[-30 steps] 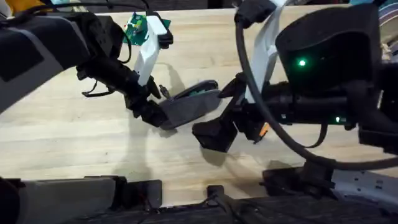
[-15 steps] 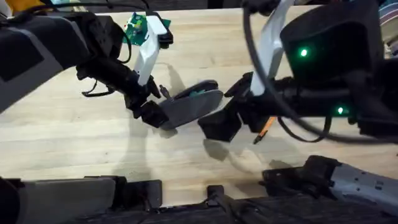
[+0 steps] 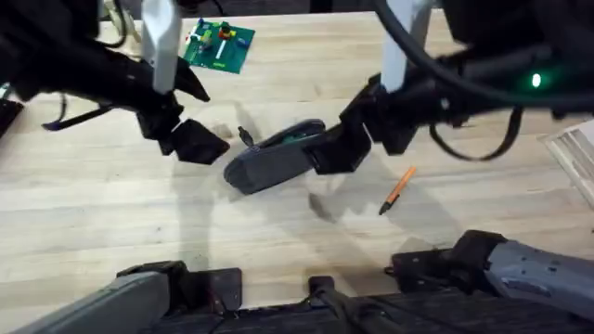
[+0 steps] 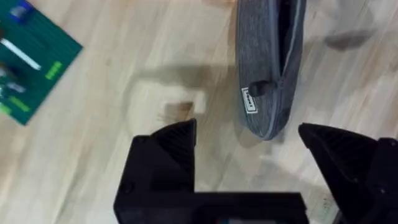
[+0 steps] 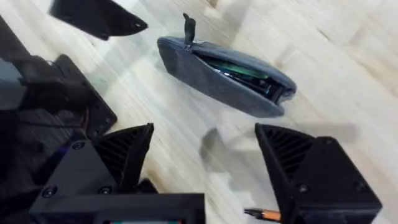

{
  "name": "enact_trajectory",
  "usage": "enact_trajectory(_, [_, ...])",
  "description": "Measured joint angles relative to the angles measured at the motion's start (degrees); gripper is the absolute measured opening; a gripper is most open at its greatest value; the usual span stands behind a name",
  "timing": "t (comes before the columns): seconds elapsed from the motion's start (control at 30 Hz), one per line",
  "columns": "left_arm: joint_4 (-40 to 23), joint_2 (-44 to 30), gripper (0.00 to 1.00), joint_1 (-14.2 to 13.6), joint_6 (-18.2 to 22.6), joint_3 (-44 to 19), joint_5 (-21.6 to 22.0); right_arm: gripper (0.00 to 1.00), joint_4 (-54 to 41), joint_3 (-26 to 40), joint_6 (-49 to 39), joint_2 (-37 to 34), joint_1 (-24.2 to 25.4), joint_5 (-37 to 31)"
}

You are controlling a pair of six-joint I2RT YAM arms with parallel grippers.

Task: Unzip the bag, pick up the pens from the table one at a time and place them inside, then zip the bag closed.

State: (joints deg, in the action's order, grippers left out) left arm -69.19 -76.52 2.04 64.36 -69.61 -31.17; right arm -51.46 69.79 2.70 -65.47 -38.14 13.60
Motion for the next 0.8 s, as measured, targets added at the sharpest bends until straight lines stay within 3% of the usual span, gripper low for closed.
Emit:
enact_trajectory(0.3, [-0.9,8.6,0.993,3.0,1.6,0.0,-0.6,0.996,-6.5,13.0,-11.7,-9.3,0.3,0.2])
enact_trajectory(0.63, [-3.0,14.3,0.993,7.7,1.7,0.0,-0.8,0.968,-1.7,14.8,-28.6,-10.7,0.3,0.2])
enact_trajectory(0.67, [-3.4,14.3,0.993,7.8,1.7,0.0,-0.8,0.892,-1.3,14.8,-30.0,-10.7,0.3,0.2])
enact_trajectory(0.8, [-3.7,14.3,0.993,7.9,1.9,0.0,-0.8,0.340,-0.5,14.8,-35.2,-11.0,0.3,0.2])
